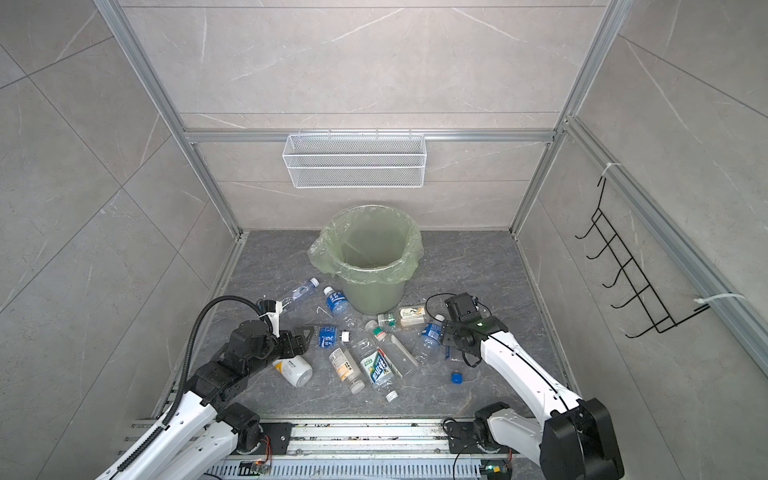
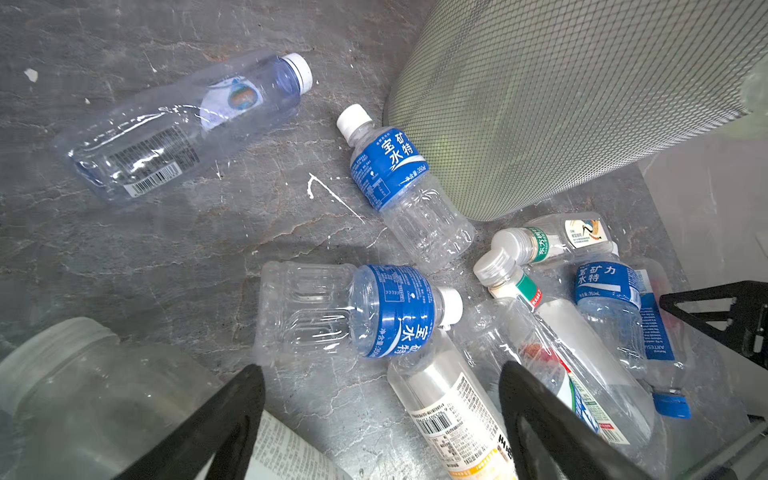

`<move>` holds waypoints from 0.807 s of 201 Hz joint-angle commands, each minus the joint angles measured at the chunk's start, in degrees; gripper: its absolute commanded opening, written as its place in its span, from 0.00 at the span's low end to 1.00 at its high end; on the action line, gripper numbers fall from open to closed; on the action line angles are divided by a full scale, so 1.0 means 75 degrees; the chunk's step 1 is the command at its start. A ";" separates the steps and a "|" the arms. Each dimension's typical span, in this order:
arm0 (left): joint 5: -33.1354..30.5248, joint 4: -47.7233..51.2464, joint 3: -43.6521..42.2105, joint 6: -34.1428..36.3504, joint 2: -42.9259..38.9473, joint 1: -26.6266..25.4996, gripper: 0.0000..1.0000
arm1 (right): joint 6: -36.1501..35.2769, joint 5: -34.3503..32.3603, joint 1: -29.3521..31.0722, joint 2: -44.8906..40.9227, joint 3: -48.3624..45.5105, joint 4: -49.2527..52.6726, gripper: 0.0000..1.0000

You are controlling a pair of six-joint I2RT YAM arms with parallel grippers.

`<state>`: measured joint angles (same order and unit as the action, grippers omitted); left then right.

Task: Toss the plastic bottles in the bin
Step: 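Grasp the clear blue-strip bottle with the right gripper while the left arm reaches forward, then drop the clear bottle into the bin while the left gripper nears a white-labelled bottle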

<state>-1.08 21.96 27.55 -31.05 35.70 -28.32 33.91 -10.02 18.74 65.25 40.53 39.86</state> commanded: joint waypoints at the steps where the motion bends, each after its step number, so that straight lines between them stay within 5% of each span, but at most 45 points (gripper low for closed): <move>1: 0.0285 0.0137 -0.0079 -0.0096 -0.0144 -0.0033 0.90 | 0.0063 -0.0070 0.0022 0.0183 -0.0131 -0.0034 0.79; 162: 0.0686 0.0083 -0.0345 0.0021 -0.0144 -0.0045 0.89 | 0.0049 -0.0055 -0.0108 0.1322 -0.0103 -0.0356 0.75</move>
<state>3.33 23.11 25.10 -31.33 34.72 -28.40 33.91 -10.44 18.15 74.19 39.64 37.10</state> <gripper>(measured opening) 0.884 0.766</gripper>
